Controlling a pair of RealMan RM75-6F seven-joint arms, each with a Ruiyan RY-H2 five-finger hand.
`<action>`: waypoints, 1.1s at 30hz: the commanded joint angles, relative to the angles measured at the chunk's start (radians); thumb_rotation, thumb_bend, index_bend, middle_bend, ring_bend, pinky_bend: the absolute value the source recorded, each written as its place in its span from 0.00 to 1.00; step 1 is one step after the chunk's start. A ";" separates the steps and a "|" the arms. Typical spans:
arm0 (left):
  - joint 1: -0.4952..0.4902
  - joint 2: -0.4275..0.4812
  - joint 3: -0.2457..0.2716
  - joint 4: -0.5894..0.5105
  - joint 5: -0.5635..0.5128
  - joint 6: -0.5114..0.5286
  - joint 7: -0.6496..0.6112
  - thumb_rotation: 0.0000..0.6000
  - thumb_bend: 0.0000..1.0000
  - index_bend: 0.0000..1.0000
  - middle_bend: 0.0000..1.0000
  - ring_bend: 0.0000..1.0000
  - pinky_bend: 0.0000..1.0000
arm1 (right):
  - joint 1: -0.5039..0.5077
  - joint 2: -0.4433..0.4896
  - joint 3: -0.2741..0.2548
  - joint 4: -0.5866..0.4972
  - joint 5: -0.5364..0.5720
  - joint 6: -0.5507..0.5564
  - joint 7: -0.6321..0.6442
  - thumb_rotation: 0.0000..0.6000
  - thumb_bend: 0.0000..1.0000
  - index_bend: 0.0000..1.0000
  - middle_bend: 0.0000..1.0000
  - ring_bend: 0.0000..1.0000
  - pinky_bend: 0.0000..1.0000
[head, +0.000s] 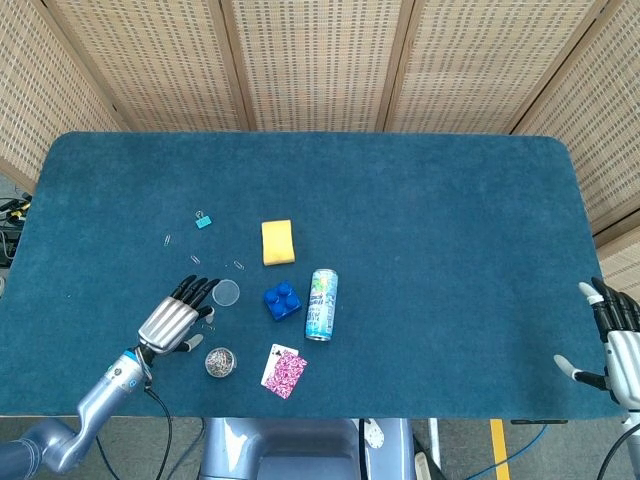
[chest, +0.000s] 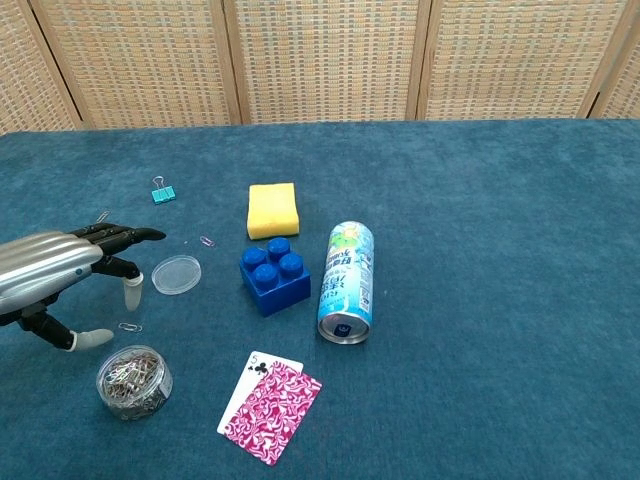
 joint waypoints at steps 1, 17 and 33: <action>0.002 -0.004 -0.011 -0.017 -0.025 -0.019 0.019 1.00 0.32 0.48 0.00 0.00 0.00 | 0.001 0.001 -0.001 0.000 -0.002 -0.002 0.002 1.00 0.00 0.01 0.00 0.00 0.00; -0.005 -0.011 -0.044 -0.059 -0.099 -0.080 0.079 1.00 0.32 0.52 0.00 0.00 0.00 | 0.002 0.005 -0.005 0.000 -0.007 -0.005 0.016 1.00 0.00 0.01 0.00 0.00 0.00; -0.011 -0.024 -0.054 -0.059 -0.137 -0.113 0.112 1.00 0.37 0.52 0.00 0.00 0.00 | 0.003 0.006 -0.005 0.001 -0.006 -0.007 0.019 1.00 0.00 0.01 0.00 0.00 0.00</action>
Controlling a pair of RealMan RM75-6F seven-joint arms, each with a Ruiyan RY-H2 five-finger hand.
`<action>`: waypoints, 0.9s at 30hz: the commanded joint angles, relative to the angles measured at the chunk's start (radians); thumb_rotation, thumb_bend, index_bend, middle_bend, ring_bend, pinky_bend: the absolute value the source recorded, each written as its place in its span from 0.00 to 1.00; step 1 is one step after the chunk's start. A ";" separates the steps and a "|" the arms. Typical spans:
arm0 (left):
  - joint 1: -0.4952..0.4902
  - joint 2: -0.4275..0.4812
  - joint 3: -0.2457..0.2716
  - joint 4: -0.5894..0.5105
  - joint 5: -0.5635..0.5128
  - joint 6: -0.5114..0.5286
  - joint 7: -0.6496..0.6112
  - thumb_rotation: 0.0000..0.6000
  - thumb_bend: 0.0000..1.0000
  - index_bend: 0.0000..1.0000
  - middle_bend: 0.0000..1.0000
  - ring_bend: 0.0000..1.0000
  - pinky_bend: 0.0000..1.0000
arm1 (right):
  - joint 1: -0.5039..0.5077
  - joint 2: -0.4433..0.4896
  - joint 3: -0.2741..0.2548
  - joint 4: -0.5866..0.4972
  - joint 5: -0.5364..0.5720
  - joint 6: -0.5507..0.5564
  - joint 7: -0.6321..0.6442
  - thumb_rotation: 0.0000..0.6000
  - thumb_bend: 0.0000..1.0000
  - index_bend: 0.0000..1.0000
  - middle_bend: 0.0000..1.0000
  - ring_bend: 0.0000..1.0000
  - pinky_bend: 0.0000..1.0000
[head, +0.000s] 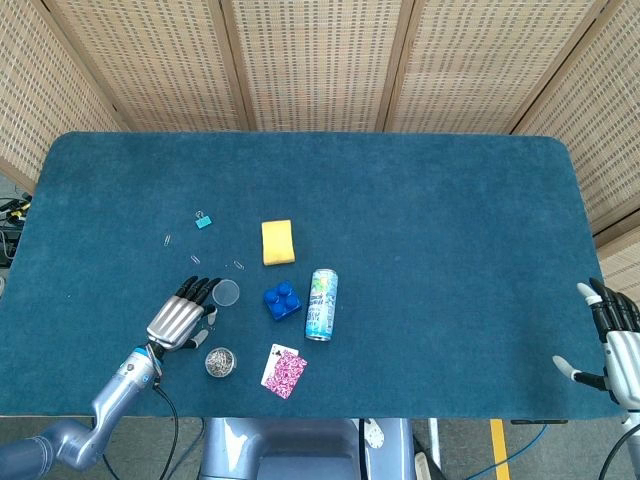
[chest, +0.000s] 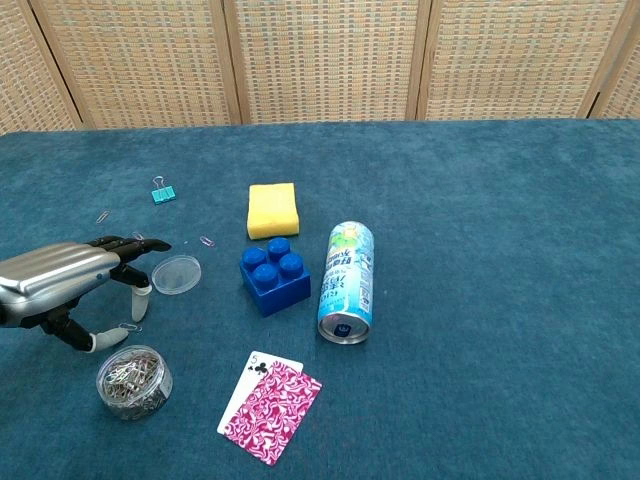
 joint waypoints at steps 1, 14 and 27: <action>0.000 -0.001 -0.001 0.001 -0.003 -0.002 0.002 1.00 0.37 0.52 0.00 0.00 0.00 | 0.000 0.000 0.000 0.000 0.000 -0.001 0.000 1.00 0.00 0.01 0.00 0.00 0.00; 0.000 -0.015 0.003 0.019 -0.014 -0.015 0.008 1.00 0.40 0.54 0.00 0.00 0.00 | 0.001 0.000 0.000 0.001 0.001 -0.002 0.003 1.00 0.00 0.01 0.00 0.00 0.00; 0.005 -0.019 0.006 0.026 -0.010 -0.009 0.001 1.00 0.44 0.65 0.00 0.00 0.00 | 0.000 0.001 -0.001 0.002 -0.001 0.001 0.007 1.00 0.00 0.01 0.00 0.00 0.00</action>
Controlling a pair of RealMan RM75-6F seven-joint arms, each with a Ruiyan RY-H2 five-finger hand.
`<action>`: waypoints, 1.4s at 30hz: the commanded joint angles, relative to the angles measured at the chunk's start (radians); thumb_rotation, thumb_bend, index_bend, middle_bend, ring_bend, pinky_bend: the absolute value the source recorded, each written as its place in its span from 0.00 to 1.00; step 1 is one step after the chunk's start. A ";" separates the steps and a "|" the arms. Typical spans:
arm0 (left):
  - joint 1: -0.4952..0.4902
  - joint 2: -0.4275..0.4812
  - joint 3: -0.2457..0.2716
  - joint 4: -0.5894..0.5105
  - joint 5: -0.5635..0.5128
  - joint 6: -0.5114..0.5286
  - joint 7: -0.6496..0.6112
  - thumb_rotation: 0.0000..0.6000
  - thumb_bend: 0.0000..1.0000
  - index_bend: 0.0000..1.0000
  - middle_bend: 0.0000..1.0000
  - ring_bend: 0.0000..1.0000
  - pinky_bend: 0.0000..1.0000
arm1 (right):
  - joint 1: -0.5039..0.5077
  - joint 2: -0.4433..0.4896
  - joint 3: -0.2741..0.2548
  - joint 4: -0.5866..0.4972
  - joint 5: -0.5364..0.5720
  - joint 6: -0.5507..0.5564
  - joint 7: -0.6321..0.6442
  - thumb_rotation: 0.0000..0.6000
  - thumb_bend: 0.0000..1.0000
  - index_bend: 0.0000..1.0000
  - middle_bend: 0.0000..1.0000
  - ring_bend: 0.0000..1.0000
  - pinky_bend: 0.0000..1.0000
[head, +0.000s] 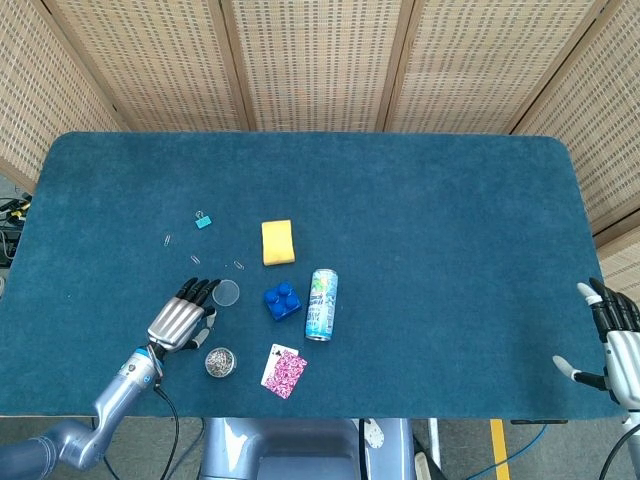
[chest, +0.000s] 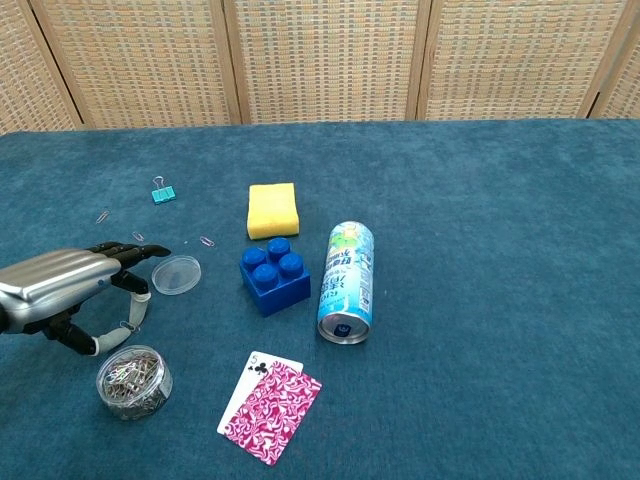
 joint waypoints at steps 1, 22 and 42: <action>0.001 -0.001 0.000 0.001 0.000 0.000 0.000 1.00 0.44 0.65 0.00 0.00 0.00 | 0.000 0.000 0.000 0.000 0.000 0.000 0.000 1.00 0.00 0.01 0.00 0.00 0.00; 0.003 0.021 -0.004 -0.021 0.024 0.038 -0.008 1.00 0.48 0.73 0.00 0.00 0.00 | -0.001 0.002 0.000 -0.001 0.001 0.001 0.004 1.00 0.00 0.01 0.00 0.00 0.00; 0.051 0.183 0.122 -0.229 0.274 0.220 -0.012 1.00 0.50 0.73 0.00 0.00 0.00 | -0.004 0.005 -0.001 -0.003 -0.002 0.006 0.009 1.00 0.00 0.01 0.00 0.00 0.00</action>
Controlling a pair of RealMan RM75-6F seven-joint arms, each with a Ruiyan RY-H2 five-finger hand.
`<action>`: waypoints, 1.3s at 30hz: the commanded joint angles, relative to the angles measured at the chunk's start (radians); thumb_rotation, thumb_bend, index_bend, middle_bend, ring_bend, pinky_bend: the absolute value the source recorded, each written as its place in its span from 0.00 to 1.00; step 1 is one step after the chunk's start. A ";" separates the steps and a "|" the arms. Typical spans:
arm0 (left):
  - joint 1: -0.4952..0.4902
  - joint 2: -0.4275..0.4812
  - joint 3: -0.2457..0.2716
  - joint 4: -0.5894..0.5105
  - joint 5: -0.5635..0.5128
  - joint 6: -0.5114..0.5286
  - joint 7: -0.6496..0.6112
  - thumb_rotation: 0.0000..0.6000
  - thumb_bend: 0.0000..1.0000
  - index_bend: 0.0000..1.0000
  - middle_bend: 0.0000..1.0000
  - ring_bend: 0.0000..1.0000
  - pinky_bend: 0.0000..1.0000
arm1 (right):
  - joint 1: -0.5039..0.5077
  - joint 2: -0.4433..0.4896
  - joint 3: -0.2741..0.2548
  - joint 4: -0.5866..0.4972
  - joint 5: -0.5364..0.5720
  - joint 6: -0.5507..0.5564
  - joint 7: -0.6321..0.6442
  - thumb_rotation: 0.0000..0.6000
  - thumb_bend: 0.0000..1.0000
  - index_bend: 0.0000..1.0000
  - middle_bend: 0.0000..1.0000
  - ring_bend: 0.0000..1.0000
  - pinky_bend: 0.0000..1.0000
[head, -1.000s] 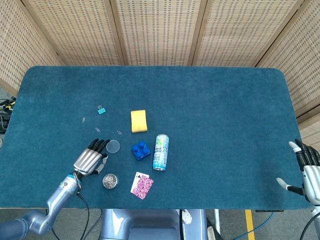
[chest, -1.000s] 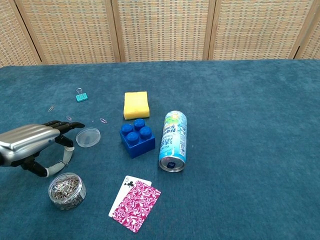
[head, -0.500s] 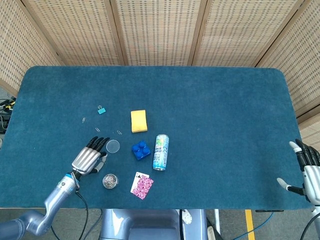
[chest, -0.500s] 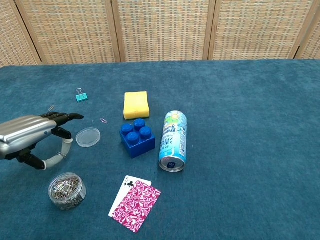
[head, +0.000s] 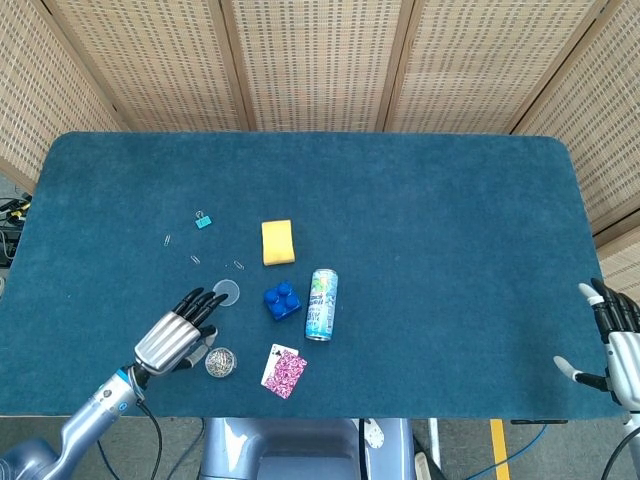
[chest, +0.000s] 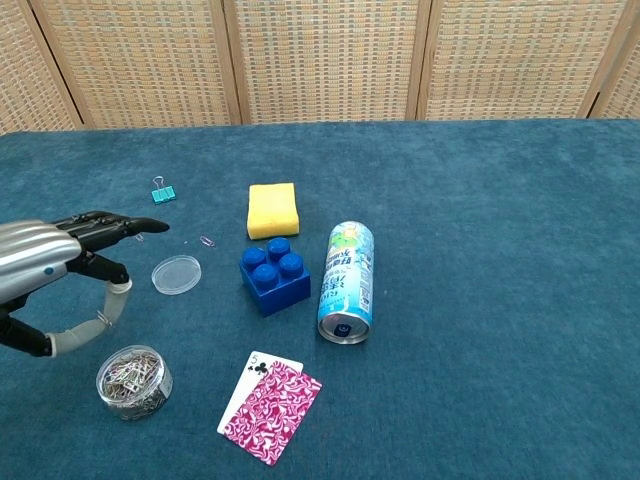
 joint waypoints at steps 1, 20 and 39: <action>0.011 -0.009 0.022 0.000 0.018 -0.001 0.013 1.00 0.50 0.73 0.00 0.00 0.00 | 0.000 0.000 0.000 0.001 0.001 -0.001 0.002 1.00 0.00 0.01 0.00 0.00 0.00; 0.014 -0.036 0.022 0.018 0.018 -0.024 -0.012 1.00 0.42 0.36 0.00 0.00 0.00 | 0.000 0.001 0.001 0.004 0.001 0.001 0.009 1.00 0.00 0.01 0.00 0.00 0.00; 0.117 0.124 -0.058 -0.152 -0.082 0.174 0.013 1.00 0.20 0.02 0.00 0.00 0.00 | -0.003 0.006 0.001 0.002 -0.003 0.006 0.023 1.00 0.00 0.01 0.00 0.00 0.00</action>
